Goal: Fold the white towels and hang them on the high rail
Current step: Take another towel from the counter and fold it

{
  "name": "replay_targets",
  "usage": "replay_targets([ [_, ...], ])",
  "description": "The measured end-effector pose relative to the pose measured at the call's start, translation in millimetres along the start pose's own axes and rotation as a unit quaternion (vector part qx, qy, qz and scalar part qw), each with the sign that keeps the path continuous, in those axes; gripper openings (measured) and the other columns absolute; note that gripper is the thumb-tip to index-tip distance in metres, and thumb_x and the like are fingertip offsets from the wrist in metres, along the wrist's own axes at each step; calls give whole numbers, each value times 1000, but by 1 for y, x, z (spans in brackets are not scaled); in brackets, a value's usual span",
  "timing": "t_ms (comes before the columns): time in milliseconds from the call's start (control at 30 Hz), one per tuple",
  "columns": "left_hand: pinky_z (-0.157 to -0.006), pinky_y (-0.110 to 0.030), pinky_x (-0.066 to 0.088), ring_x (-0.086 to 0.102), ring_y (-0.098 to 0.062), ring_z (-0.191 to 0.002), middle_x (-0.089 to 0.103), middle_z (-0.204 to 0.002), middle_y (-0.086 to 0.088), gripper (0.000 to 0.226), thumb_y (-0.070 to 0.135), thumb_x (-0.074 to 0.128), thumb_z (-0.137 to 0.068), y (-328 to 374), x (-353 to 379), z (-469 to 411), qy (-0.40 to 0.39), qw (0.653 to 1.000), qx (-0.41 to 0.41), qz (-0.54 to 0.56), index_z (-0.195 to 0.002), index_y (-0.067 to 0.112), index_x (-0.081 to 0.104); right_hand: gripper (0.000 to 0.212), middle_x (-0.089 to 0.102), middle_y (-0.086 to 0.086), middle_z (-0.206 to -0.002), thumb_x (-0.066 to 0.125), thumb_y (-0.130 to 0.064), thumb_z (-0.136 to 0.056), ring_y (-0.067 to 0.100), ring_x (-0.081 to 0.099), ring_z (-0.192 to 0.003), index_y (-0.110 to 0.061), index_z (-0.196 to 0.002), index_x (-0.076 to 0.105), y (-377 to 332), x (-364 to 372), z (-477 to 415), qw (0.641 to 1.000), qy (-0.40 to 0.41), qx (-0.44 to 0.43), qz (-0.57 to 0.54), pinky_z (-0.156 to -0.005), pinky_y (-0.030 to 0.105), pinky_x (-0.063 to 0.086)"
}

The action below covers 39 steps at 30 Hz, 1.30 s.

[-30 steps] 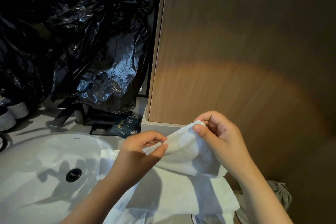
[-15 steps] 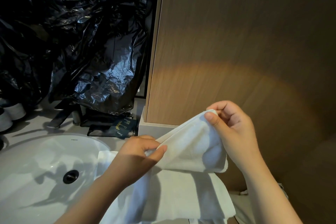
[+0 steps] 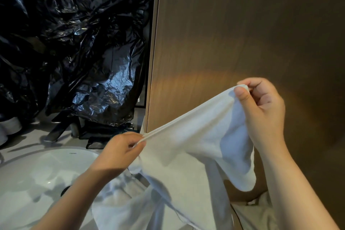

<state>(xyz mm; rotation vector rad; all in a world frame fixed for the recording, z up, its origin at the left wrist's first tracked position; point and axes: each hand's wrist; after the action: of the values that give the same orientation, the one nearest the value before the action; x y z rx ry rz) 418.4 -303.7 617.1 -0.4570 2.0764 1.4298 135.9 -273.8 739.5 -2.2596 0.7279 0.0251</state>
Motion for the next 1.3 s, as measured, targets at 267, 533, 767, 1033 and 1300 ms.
replay_targets([
  [267, -58, -15, 41, 57, -7, -63, 69, -80, 1, 18, 7, 63, -91, -2, -22, -21, 62, 997, -3, 34, -92, 17, 77, 2, 62, -26, -86, 60, -32, -96, 1, 62, -88, -31, -95, 62, -4, -2, -24, 999, 32, -12, 12, -70, 6, 47],
  [533, -74, -37, 59, 68, -16, -86, 70, -101, -8, 47, 43, 76, -70, -46, 3, 6, -28, 938, -227, 260, -103, 13, 62, 4, 63, -23, -86, 60, -29, -96, 2, 62, -87, -26, -97, 63, 4, 9, -16, 1000, 2, 3, 16, -70, 8, 48],
  [767, -79, -44, 58, 72, -32, -91, 71, -101, -19, 50, 38, 72, -84, -63, 28, 24, 49, 838, -294, 458, -113, 2, 55, 8, 63, -21, -87, 60, -30, -96, 4, 62, -88, -24, -98, 64, 8, 16, -14, 999, -24, 12, 18, -70, 8, 48],
  [1033, -61, -27, 61, 73, -22, -69, 73, -83, -20, 24, 13, 66, -88, -73, 27, 13, 103, 735, -385, 548, -99, -8, 63, 4, 63, -22, -87, 61, -30, -96, 2, 61, -87, -27, -96, 64, 12, 18, -13, 999, -27, 12, 26, -69, 7, 48],
  [1300, -50, -12, 52, 68, -8, -53, 71, -60, -7, 13, 3, 69, -85, -76, -3, -1, 191, 809, -350, 432, -89, -9, 67, 8, 64, -20, -88, 62, -31, -95, 4, 62, -89, -25, -98, 64, 16, 9, -15, 999, -12, 27, 41, -70, 8, 49],
])
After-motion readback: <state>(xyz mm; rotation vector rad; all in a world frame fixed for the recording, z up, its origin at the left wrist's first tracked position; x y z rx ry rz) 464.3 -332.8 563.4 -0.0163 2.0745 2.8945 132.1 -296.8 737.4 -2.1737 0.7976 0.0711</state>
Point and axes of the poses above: each hand's wrist, its own z-axis away from the middle knuckle, its own x-axis out of the palm, y = z × x
